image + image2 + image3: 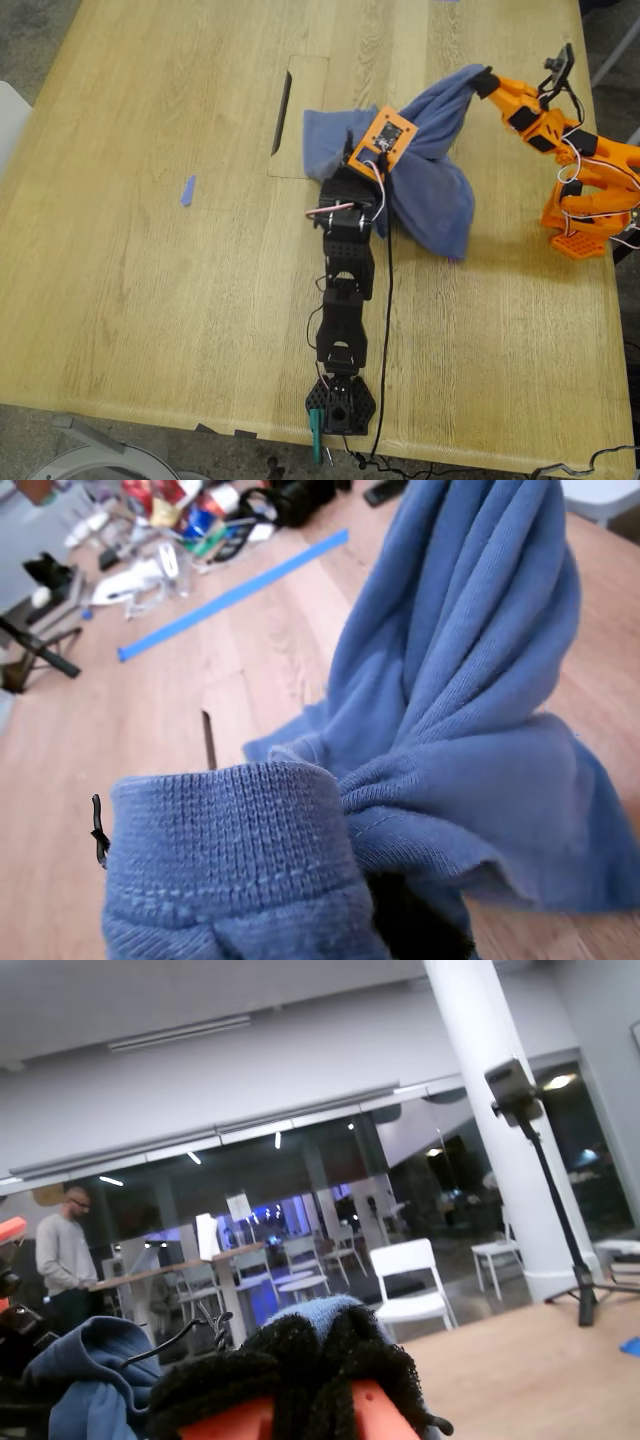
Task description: Fold a T-shirt
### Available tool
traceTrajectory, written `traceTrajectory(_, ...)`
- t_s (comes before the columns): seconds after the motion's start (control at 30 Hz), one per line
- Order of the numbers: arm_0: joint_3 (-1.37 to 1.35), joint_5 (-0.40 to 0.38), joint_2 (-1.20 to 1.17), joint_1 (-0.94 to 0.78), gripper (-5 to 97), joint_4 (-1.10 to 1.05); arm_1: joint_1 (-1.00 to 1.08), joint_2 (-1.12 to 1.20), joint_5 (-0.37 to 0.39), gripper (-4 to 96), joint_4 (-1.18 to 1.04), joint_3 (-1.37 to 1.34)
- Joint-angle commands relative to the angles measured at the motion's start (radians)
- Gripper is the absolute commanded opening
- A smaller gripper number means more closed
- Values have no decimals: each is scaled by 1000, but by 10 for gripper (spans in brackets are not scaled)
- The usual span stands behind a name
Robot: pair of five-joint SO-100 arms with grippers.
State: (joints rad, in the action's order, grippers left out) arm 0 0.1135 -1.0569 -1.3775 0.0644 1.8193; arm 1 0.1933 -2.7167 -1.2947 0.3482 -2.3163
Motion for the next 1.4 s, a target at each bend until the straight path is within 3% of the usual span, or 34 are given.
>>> traceTrajectory(0.0,6,-8,-189,-54,-1,5,-2,15,-9,0,43,144)
traceTrajectory(0.3,-3,-20,-268,-15,-1,-2,-37,49,-32,0,17,270)
traceTrajectory(0.7,-8,-2,-345,41,-1,-34,-175,112,-48,1,-186,584)
traceTrajectory(1.37,14,8,-376,399,-1,-80,-411,23,-80,1,-486,758)
